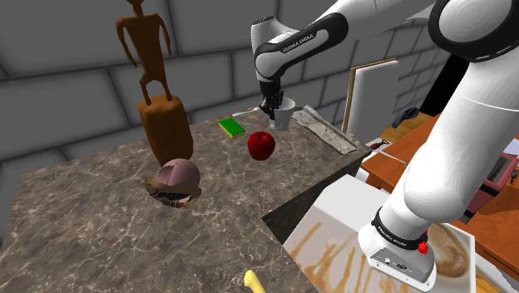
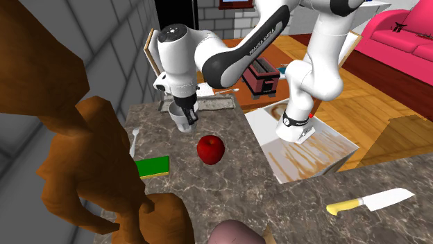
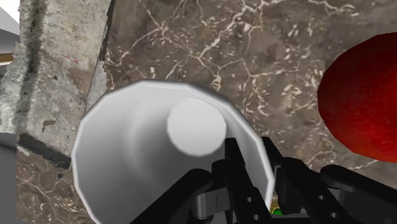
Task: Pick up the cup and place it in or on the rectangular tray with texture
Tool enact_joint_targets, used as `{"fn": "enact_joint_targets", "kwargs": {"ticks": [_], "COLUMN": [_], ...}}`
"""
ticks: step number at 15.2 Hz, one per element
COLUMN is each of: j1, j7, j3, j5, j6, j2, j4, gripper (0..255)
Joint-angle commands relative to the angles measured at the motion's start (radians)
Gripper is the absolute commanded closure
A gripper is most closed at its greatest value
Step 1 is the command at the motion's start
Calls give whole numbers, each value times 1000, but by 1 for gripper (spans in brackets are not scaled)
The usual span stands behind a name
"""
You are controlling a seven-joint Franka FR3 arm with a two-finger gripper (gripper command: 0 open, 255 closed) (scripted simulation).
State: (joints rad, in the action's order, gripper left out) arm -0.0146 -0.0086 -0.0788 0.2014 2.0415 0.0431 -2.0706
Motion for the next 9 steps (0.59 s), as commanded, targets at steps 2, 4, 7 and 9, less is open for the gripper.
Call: {"fn": "enact_joint_targets", "kwargs": {"ticks": [2, 4, 7, 9], "j1": [1, 2, 2, 3], "j7": [-6, -11, -17, -21], "j3": [1, 1, 2, 3], "j5": [-3, -4, -7, -8], "j6": [-40, -65, -104, -129], "j2": [-15, -24, -36, -42], "j4": [26, 42, 69, 88], "gripper": [255, 255, 255, 255]}}
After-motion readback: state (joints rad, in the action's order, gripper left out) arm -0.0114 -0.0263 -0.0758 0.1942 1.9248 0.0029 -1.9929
